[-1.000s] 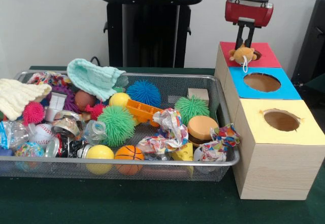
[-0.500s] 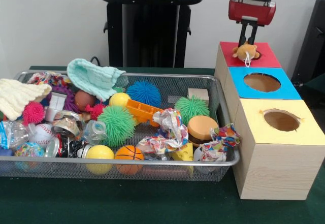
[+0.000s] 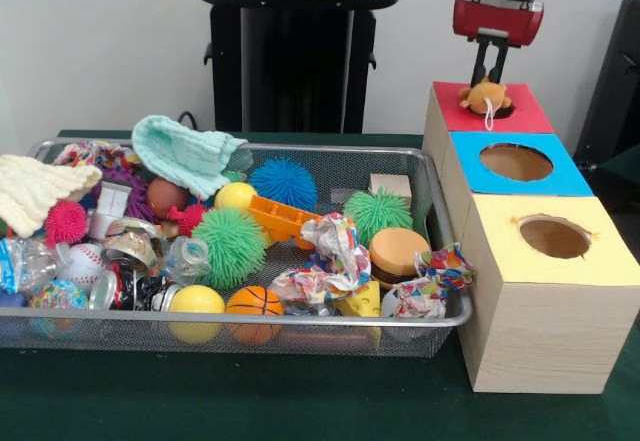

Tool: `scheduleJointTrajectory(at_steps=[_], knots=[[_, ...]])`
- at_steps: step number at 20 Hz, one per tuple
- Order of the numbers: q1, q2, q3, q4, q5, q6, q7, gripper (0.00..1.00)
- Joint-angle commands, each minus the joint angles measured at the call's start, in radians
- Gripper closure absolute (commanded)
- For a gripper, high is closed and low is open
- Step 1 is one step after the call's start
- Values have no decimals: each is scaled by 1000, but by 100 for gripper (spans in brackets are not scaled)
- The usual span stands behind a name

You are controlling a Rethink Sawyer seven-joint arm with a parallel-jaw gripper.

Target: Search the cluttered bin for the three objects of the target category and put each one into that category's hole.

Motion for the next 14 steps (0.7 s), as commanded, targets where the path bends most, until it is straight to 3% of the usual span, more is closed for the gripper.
scheduleJointTrajectory(at_steps=[1,5,6,14], knots=[[-18,18,28,44,57,-31,219,100],[-51,10,57,51,39,-32,188,100],[-54,8,62,51,38,-29,186,0],[-66,1,75,46,29,-26,171,0]])
